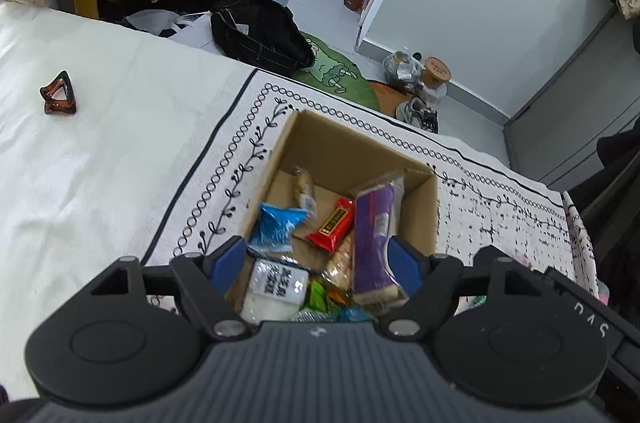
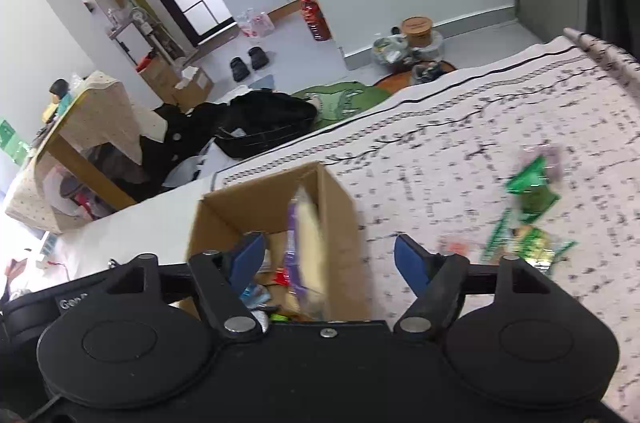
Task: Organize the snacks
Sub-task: 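Carry both packets into the cardboard box and open both tools, then move both open tools back to the remaining snacks, then grasp the orange packet with the left tool while the right tool grasps the round green-wrapped cake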
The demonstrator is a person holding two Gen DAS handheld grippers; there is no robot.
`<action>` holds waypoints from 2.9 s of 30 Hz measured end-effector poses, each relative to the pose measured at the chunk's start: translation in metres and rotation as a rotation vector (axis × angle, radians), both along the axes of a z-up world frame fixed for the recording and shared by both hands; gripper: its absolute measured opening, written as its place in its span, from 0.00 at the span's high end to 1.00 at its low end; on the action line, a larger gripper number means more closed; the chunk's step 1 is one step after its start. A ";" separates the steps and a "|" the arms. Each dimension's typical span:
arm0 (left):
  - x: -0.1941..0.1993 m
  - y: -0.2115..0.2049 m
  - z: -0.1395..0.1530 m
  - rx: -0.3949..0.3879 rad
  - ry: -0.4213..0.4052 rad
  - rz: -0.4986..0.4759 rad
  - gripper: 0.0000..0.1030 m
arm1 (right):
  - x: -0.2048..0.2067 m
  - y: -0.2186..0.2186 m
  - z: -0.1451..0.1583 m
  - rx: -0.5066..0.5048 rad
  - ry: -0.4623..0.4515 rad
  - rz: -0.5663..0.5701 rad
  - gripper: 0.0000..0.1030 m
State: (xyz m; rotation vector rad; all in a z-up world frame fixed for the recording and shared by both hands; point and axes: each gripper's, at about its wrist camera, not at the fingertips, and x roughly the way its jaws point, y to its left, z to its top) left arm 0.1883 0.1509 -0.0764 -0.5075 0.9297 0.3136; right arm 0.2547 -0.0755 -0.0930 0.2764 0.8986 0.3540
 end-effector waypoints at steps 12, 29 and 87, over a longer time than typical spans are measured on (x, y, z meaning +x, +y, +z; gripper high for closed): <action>-0.015 -0.046 0.023 0.046 -0.043 -0.037 0.07 | -0.016 -0.066 0.016 0.033 -0.003 -0.059 0.06; -0.010 -0.114 0.035 0.095 -0.103 -0.124 0.00 | -0.014 -0.158 0.011 0.036 0.000 -0.157 0.01; 0.108 -0.183 -0.126 0.027 0.173 -0.333 0.79 | 0.074 -0.166 -0.147 0.337 0.312 -0.168 0.39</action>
